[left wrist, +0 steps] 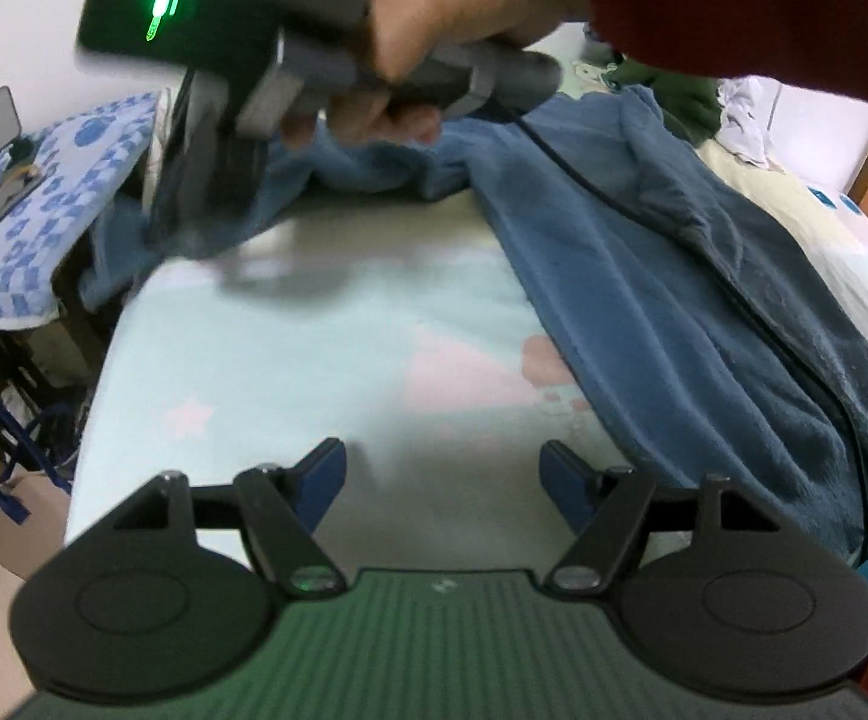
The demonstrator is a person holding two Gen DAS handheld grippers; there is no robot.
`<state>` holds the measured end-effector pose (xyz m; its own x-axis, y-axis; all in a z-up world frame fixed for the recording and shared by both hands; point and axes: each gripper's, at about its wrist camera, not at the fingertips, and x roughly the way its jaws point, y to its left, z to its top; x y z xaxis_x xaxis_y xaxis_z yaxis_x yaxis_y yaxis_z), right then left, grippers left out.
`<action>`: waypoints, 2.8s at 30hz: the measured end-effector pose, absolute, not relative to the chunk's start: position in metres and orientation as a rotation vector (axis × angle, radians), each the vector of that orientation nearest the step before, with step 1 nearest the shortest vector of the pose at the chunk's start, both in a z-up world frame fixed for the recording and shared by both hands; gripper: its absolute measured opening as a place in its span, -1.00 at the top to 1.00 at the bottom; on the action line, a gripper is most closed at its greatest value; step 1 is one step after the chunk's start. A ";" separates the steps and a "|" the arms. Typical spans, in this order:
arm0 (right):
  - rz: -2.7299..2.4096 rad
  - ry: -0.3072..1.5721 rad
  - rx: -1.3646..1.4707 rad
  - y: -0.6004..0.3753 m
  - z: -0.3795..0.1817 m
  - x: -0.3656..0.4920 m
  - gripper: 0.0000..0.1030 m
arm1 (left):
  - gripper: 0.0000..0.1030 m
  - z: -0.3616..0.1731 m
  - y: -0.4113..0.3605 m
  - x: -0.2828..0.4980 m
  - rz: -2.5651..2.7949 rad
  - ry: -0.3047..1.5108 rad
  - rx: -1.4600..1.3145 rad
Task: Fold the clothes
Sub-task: 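Lift the sleeve and lay it across the sweater body with the right gripper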
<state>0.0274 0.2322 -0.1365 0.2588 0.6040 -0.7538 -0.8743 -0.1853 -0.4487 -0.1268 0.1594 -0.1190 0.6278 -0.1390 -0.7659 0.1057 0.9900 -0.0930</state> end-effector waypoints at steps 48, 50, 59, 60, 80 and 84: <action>0.839 0.624 0.506 -0.150 0.037 0.219 0.88 | 0.94 -0.109 0.054 -0.115 0.025 0.962 -0.280; 0.825 0.603 0.525 -0.154 0.038 0.220 0.88 | 0.94 -0.102 0.052 -0.118 0.038 0.940 -0.253; 0.785 0.551 0.639 -0.185 0.042 0.221 0.88 | 0.94 -0.102 0.024 -0.115 0.033 0.953 -0.126; 0.776 0.547 0.650 -0.190 0.042 0.220 0.88 | 0.94 -0.102 0.021 -0.114 0.039 0.955 -0.112; 0.593 0.476 0.776 -0.308 0.000 0.209 0.87 | 0.94 -0.099 -0.021 -0.120 -0.052 0.950 0.038; 0.539 0.465 0.815 -0.332 -0.014 0.209 0.87 | 0.94 -0.104 -0.027 -0.119 -0.075 0.964 0.034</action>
<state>0.2085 -0.3318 -0.0137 0.7702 0.6117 -0.1808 -0.2682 0.5677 0.7783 -0.1192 -0.0269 -0.1038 0.5679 -0.0490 -0.8217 0.0791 0.9969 -0.0047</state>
